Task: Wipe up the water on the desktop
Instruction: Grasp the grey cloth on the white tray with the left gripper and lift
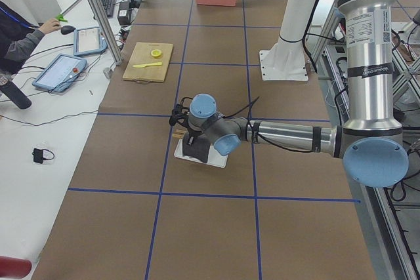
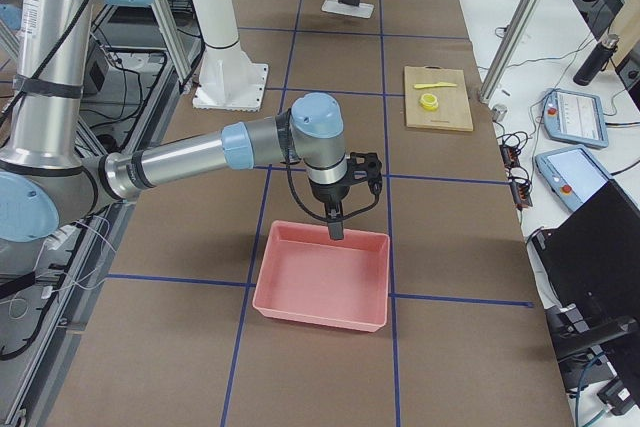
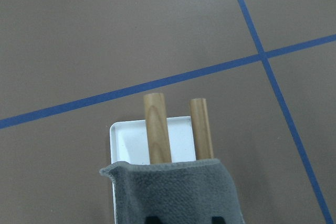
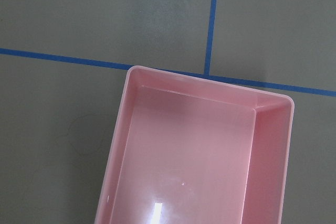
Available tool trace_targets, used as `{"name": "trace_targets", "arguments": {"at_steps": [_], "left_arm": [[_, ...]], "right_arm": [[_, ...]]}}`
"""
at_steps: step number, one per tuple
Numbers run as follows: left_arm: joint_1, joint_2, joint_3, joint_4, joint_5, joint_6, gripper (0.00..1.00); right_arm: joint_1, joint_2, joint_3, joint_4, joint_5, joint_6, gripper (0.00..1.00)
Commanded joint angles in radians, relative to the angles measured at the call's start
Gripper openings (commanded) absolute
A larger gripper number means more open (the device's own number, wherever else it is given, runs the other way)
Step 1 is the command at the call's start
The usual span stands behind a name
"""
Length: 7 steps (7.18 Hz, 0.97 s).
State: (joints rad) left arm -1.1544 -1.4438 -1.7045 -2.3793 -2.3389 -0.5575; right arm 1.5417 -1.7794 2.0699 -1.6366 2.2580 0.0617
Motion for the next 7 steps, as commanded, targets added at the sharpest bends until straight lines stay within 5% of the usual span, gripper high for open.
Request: {"name": "trace_targets", "arguments": {"at_steps": [1, 2, 3, 4, 7], "left_arm": [[-0.001, 0.0, 0.009, -0.003, 0.0, -0.001, 0.4], [-0.001, 0.0, 0.008, -0.003, 0.0, -0.002, 0.3], [-0.001, 0.0, 0.011, -0.003, -0.002, -0.002, 0.08], [-0.002, 0.0, 0.011, -0.003, -0.004, -0.002, 0.0], [-0.013, 0.003, 0.011, -0.001, -0.036, 0.001, 0.0]], "right_arm": [[0.0, 0.0, -0.001, 0.0, 0.0, 0.0, 1.0], [0.0, 0.0, -0.001, 0.0, 0.0, 0.001, 1.0], [0.0, 0.0, -0.001, 0.0, 0.0, 0.001, 1.0], [0.0, 0.002, 0.001, 0.0, 0.002, 0.001, 1.0], [0.0, 0.002, 0.002, 0.001, 0.002, 0.001, 1.0]]}}
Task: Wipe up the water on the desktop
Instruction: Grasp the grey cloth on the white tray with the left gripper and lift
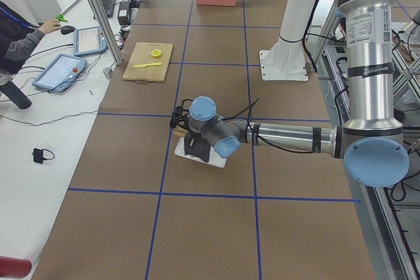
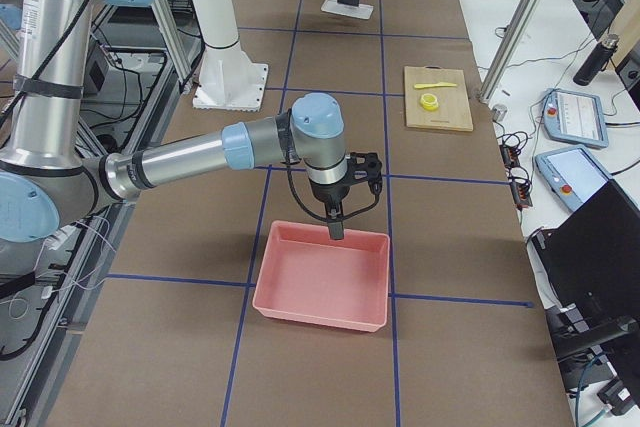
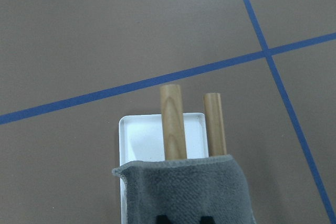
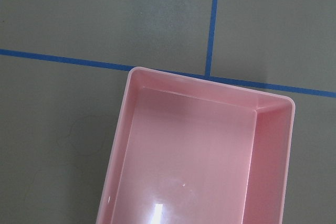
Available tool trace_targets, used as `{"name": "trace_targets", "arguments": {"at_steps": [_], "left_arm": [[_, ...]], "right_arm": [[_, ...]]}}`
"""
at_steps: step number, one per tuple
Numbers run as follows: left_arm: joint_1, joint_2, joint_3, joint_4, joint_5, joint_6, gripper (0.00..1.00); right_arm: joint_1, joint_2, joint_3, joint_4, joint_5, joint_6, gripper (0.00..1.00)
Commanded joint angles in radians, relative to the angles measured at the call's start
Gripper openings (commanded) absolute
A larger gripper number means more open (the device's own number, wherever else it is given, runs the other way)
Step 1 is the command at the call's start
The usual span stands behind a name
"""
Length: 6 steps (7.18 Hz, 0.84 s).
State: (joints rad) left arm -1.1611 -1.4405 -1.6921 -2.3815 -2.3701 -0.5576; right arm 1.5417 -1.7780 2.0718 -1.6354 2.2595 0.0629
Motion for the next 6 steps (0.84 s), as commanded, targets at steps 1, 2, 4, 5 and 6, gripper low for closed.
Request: {"name": "trace_targets", "arguments": {"at_steps": [1, 2, 4, 5, 6], "left_arm": [[-0.012, 0.0, -0.004, 0.002, -0.005, 0.001, 0.0], [-0.038, -0.001, -0.003, 0.008, -0.005, 0.001, 0.0], [-0.063, -0.001, -0.003, 0.01, -0.005, 0.004, 0.0], [-0.068, -0.001, -0.004, 0.008, -0.005, 0.004, 0.0], [-0.078, -0.001, -0.009, 0.008, -0.006, -0.001, 0.0]], "right_arm": [[0.0, 0.0, 0.001, 0.0, 0.0, 0.0, 1.0], [0.0, 0.0, 0.001, -0.001, 0.0, 0.0, 1.0], [0.0, 0.0, 0.001, -0.001, 0.0, 0.0, 1.0], [0.0, 0.0, 0.001, 0.0, 0.0, 0.0, 1.0], [0.0, 0.0, 0.001, 0.0, 0.0, 0.0, 1.0]]}}
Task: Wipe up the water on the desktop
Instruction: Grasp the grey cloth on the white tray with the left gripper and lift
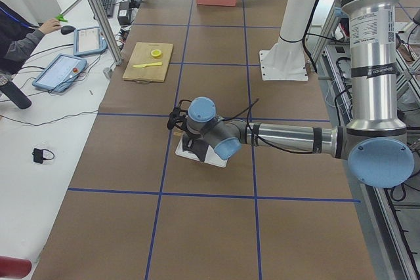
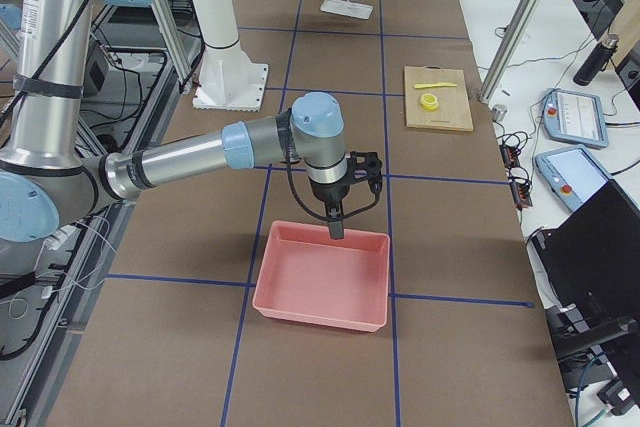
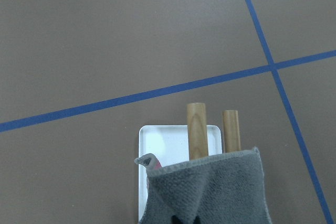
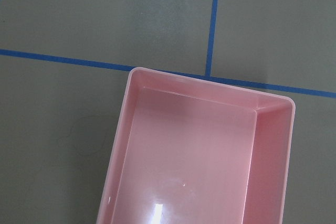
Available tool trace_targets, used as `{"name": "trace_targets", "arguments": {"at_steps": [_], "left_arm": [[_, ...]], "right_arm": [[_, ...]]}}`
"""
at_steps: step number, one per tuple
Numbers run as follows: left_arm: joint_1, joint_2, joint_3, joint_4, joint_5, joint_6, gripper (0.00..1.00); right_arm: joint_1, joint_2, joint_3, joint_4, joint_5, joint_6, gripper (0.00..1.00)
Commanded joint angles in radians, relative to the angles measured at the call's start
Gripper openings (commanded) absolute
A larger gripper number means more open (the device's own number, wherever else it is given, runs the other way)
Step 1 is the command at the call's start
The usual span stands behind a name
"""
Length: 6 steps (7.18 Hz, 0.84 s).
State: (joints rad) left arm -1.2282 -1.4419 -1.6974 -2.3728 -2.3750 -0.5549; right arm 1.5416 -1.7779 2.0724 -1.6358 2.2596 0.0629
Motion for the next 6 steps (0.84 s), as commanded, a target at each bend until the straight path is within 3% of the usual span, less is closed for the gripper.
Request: {"name": "trace_targets", "arguments": {"at_steps": [1, 2, 4, 6], "left_arm": [[-0.052, -0.014, -0.007, 0.001, -0.021, -0.008, 0.0], [-0.104, -0.041, -0.028, 0.001, -0.02, -0.022, 0.0], [-0.108, -0.122, -0.051, -0.002, -0.009, -0.224, 0.0], [-0.108, -0.126, -0.054, -0.005, -0.01, -0.234, 0.0]], "right_arm": [[0.0, 0.002, 0.006, 0.001, 0.002, 0.0, 1.0], [0.0, 0.002, 0.033, 0.001, 0.009, 0.0, 1.0], [-0.003, 0.005, 0.057, 0.001, 0.021, 0.005, 1.0], [-0.005, 0.006, 0.063, 0.002, 0.037, 0.006, 1.0]]}}
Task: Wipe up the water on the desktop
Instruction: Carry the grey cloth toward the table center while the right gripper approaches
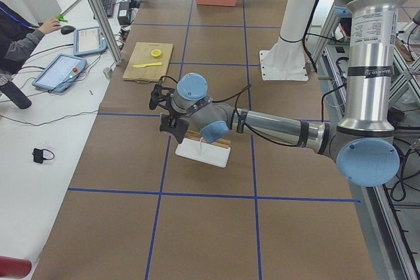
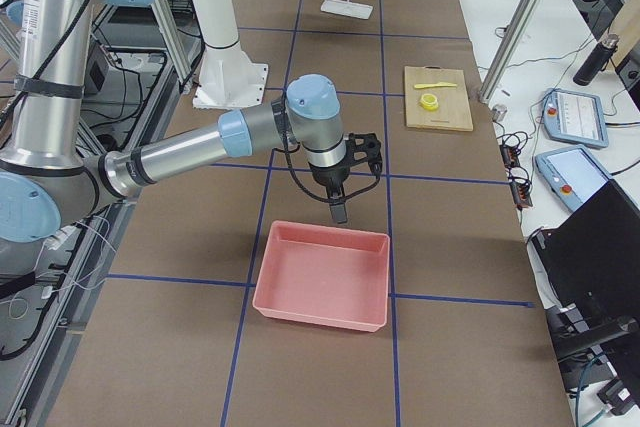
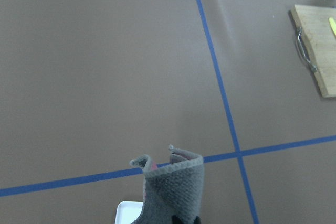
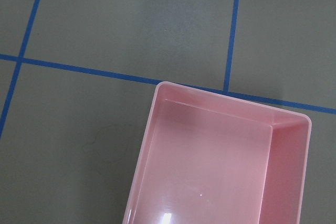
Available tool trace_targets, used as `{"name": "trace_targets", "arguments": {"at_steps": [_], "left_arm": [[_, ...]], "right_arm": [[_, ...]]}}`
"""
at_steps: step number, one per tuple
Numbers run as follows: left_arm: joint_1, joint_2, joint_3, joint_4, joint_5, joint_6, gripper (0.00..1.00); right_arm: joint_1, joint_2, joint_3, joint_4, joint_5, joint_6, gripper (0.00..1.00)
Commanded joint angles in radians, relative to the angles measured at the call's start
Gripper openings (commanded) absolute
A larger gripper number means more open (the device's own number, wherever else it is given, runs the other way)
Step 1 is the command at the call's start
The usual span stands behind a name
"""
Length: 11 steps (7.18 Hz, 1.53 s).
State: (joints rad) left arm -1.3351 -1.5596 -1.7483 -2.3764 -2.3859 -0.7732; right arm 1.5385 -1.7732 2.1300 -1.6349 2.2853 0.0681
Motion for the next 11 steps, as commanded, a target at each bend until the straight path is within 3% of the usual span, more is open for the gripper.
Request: {"name": "trace_targets", "arguments": {"at_steps": [1, 2, 3, 4, 5, 8, 9, 10, 11], "left_arm": [[0.002, -0.058, -0.002, 0.009, 0.008, -0.037, 0.0], [0.037, -0.106, -0.013, 0.006, 0.039, -0.214, 0.0], [0.116, -0.129, -0.045, 0.006, 0.119, -0.344, 0.0], [0.198, -0.145, -0.075, 0.008, 0.21, -0.457, 0.0], [0.239, -0.193, -0.08, 0.008, 0.232, -0.58, 0.0], [0.42, -0.339, -0.079, 0.044, 0.339, -0.86, 0.0], [0.495, -0.44, -0.077, 0.137, 0.379, -0.953, 0.0], [0.561, -0.509, -0.076, 0.219, 0.423, -0.987, 0.0], [0.603, -0.54, -0.071, 0.233, 0.459, -1.015, 0.0]], "right_arm": [[-0.001, 0.026, 0.01, 0.066, 0.041, 0.047, 0.98], [-0.036, 0.026, 0.008, 0.189, 0.099, 0.216, 0.98], [-0.116, 0.027, 0.008, 0.352, 0.092, 0.425, 0.99], [-0.2, 0.043, 0.01, 0.495, 0.042, 0.602, 0.99], [-0.281, 0.07, 0.011, 0.559, -0.022, 0.674, 0.99], [-0.623, 0.323, 0.01, 0.56, -0.348, 0.744, 0.98], [-0.81, 0.404, 0.005, 0.558, -0.523, 0.719, 0.94], [-0.939, 0.428, 0.001, 0.552, -0.691, 0.641, 0.92], [-1.013, 0.419, -0.001, 0.532, -0.805, 0.598, 0.99]]}}
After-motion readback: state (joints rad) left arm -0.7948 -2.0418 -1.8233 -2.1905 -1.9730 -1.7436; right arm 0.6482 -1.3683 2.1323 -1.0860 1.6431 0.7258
